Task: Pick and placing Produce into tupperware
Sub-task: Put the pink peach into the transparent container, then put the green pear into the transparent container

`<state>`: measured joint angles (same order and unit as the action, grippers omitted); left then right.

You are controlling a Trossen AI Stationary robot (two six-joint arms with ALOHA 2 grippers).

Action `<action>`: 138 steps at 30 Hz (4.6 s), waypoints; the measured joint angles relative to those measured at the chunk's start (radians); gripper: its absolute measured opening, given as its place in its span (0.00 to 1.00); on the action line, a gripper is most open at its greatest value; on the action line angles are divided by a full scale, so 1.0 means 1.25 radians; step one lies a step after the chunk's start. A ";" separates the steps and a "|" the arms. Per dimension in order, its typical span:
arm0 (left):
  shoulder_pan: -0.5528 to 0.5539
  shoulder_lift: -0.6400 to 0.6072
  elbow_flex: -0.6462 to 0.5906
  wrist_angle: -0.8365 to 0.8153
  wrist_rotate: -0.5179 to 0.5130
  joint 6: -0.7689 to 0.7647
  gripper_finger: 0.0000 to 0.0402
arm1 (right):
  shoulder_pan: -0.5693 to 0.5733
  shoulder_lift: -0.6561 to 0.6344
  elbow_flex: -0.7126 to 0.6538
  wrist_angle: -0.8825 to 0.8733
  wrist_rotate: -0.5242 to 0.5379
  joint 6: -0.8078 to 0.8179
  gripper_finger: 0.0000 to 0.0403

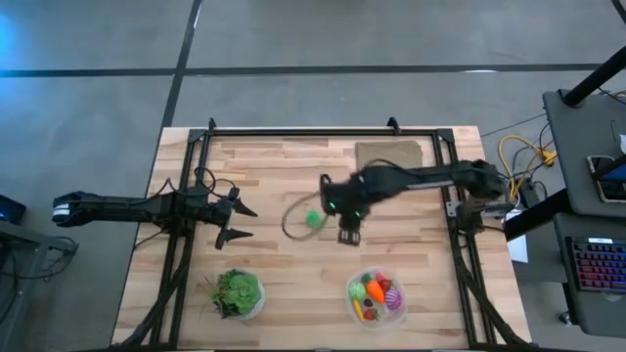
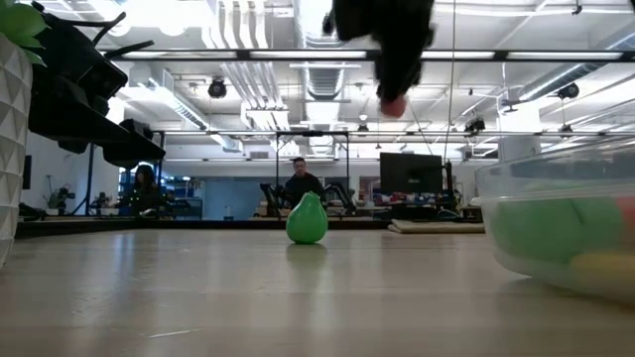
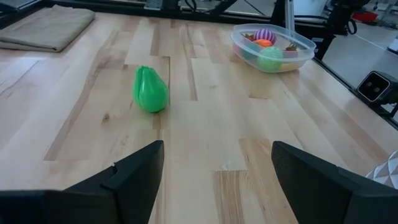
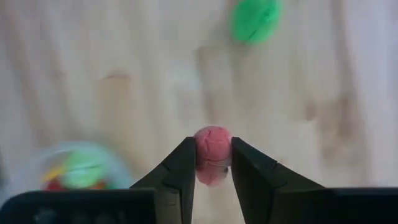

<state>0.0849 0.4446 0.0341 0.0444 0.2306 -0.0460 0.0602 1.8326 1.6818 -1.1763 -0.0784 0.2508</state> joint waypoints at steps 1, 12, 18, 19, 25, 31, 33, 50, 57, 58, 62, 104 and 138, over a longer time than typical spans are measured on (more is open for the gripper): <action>0.000 0.000 0.000 0.000 0.000 0.000 0.71 | 0.027 -0.018 -0.007 -0.005 0.000 0.048 0.22; 0.000 0.000 0.000 0.000 0.000 0.000 0.71 | 0.330 0.026 -0.033 0.041 0.026 0.549 0.22; 0.000 0.000 0.000 0.000 0.000 0.000 0.71 | 0.404 0.082 -0.044 0.022 0.031 0.762 0.20; 0.000 0.000 0.000 0.000 0.000 0.000 0.71 | 0.414 0.091 -0.044 0.024 0.025 0.788 0.20; 0.000 0.000 0.000 0.000 0.000 0.000 0.71 | 0.457 0.134 -0.045 0.028 -0.067 0.890 0.22; 0.000 0.000 0.000 0.000 0.000 0.000 0.71 | 0.473 0.150 -0.051 0.038 -0.088 0.964 0.23; 0.000 0.000 0.000 0.000 0.000 0.000 0.71 | 0.471 0.153 -0.055 0.038 -0.082 0.973 0.24; 0.000 0.000 0.000 0.000 0.000 0.000 0.71 | 0.406 0.131 0.009 0.047 0.071 0.918 0.61; 0.000 0.000 0.000 0.000 0.000 0.000 0.71 | 0.227 0.108 0.107 0.024 0.249 0.568 0.60; 0.000 0.000 0.000 0.000 0.000 0.000 0.71 | 0.200 0.108 0.109 0.026 0.248 0.511 0.60; 0.000 0.000 0.000 -0.001 0.000 0.000 0.71 | 0.076 0.130 0.100 0.040 0.215 0.380 0.62; 0.000 0.000 0.000 0.000 0.000 0.000 0.71 | -0.064 0.271 0.091 0.195 0.120 -0.227 0.80; 0.000 0.000 0.000 0.000 0.000 0.000 0.71 | -0.070 0.271 -0.012 0.330 0.127 -0.123 0.78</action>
<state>0.0845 0.4446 0.0341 0.0441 0.2310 -0.0456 -0.0269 2.1715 1.6669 -0.7640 0.0799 0.0967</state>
